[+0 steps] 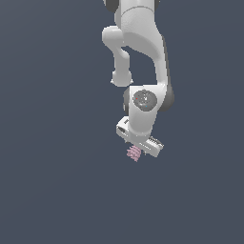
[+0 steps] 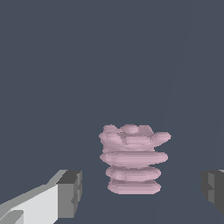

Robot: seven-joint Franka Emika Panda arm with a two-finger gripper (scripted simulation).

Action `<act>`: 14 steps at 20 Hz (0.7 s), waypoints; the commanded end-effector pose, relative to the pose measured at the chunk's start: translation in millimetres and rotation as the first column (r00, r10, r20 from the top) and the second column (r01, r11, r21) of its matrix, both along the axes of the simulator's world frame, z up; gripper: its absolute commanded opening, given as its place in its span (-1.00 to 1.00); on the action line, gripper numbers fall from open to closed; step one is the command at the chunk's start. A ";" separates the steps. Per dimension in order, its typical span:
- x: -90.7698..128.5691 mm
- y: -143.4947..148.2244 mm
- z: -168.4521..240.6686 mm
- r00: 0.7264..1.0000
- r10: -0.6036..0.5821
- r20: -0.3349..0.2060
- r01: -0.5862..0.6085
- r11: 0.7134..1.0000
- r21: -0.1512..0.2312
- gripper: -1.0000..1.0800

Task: Pick up the object and move it to a goal position.

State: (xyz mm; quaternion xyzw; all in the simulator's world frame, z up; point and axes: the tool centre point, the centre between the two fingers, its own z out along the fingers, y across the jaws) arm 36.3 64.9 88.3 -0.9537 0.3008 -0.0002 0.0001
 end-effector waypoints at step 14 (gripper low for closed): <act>0.0 0.2 -47.3 1.000 -0.004 -0.001 0.004 1.000 0.000 -1.00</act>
